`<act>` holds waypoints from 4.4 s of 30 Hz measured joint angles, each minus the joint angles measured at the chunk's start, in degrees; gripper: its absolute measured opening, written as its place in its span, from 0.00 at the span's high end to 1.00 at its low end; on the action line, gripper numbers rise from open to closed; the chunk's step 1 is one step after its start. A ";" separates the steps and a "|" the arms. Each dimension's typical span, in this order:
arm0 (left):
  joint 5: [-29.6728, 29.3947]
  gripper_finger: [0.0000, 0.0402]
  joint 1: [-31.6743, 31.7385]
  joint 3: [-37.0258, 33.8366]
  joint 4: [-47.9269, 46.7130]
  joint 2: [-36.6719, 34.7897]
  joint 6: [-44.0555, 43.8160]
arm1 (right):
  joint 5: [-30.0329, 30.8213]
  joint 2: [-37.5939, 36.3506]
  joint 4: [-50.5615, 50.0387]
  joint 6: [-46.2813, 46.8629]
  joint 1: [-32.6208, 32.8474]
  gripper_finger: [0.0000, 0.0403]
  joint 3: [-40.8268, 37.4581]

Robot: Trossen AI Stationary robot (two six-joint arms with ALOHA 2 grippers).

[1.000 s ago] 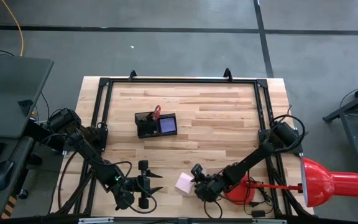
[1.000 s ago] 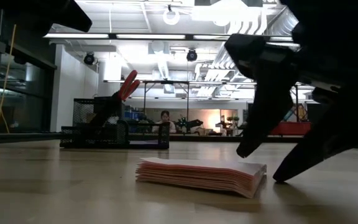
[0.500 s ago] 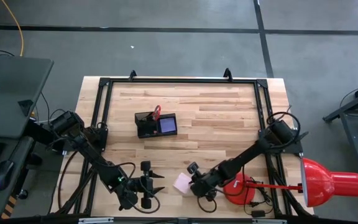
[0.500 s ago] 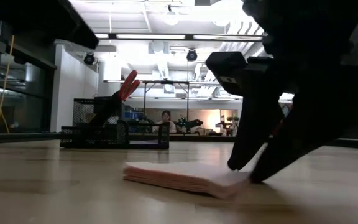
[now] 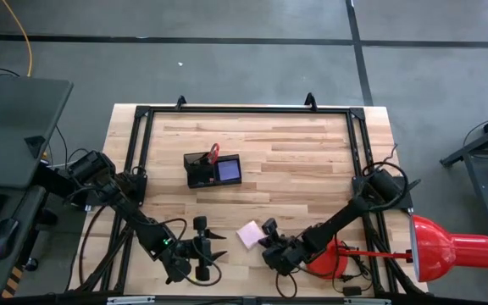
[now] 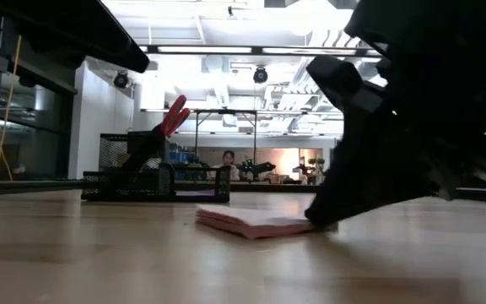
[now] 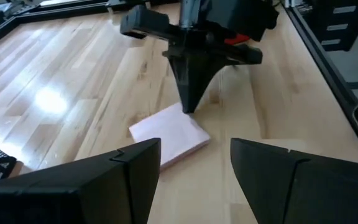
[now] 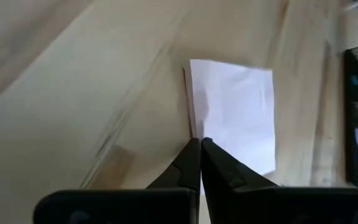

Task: Pick and place office supplies into organizer
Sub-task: Put the pink sticky note into the desk organizer

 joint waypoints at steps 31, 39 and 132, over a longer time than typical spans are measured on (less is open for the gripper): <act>7.32 0.55 6.05 0.00 -2.81 0.42 -2.25 | -5.89 -5.90 1.06 8.10 -1.13 0.78 0.33; 11.27 0.55 8.95 0.00 -7.21 0.42 -8.45 | -16.26 -5.90 0.12 13.08 -7.72 0.51 0.37; -1.92 0.55 4.75 0.00 -14.27 -0.66 -17.84 | -24.79 -5.82 -4.08 8.97 -20.43 0.54 0.31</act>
